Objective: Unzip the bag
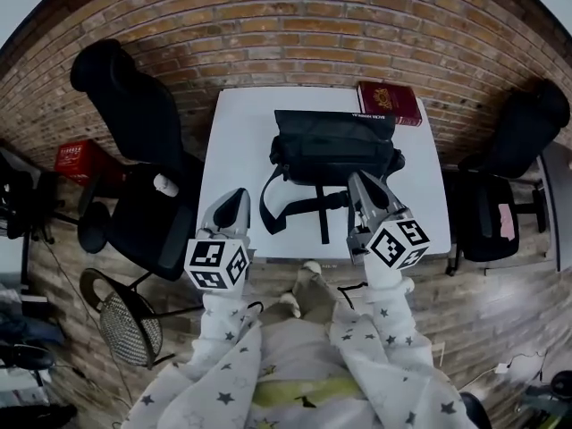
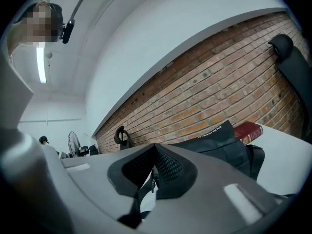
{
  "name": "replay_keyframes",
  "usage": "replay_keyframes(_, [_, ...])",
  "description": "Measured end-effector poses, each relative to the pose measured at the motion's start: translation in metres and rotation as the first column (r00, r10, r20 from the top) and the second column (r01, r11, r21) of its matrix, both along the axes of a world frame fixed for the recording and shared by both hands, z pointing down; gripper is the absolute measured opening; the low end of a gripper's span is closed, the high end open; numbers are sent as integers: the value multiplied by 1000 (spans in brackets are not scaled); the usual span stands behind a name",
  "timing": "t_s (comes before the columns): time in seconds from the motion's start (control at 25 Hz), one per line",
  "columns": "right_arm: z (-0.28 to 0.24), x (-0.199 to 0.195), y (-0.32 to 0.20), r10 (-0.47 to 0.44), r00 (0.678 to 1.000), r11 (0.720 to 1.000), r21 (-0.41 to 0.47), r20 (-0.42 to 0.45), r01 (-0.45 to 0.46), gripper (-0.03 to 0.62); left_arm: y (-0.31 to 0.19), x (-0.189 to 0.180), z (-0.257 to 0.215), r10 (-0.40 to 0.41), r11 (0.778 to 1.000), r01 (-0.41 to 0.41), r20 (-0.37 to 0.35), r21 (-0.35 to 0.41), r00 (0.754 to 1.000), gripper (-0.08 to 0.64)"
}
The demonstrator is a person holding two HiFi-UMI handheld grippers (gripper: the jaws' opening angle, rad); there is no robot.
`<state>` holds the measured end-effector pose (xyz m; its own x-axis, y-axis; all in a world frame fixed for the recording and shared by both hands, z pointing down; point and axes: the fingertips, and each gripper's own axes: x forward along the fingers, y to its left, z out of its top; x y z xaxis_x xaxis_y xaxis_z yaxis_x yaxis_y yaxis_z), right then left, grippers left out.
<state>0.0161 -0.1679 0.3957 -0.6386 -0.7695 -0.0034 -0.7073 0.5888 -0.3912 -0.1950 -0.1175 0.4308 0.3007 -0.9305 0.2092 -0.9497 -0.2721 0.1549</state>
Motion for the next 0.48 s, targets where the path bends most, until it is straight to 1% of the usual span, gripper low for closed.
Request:
replay_keyframes(0.12, [5,-13,-20,-57,998,998,-15,14,57,-3,-20,0,6,-16,1000,16,-13,-16,1000,-2])
replay_keyframes(0.28, [15,-28,-42,-131,991,991,-37,25,131,-3,-48,6,11,-16,999,16,-22,-30,1000,-2])
replay_keyframes(0.48, [34,-49,-55,-227,974,970,-89,26,228,-3,-74,14,19,26,998,-28,-27,-59,999,-1])
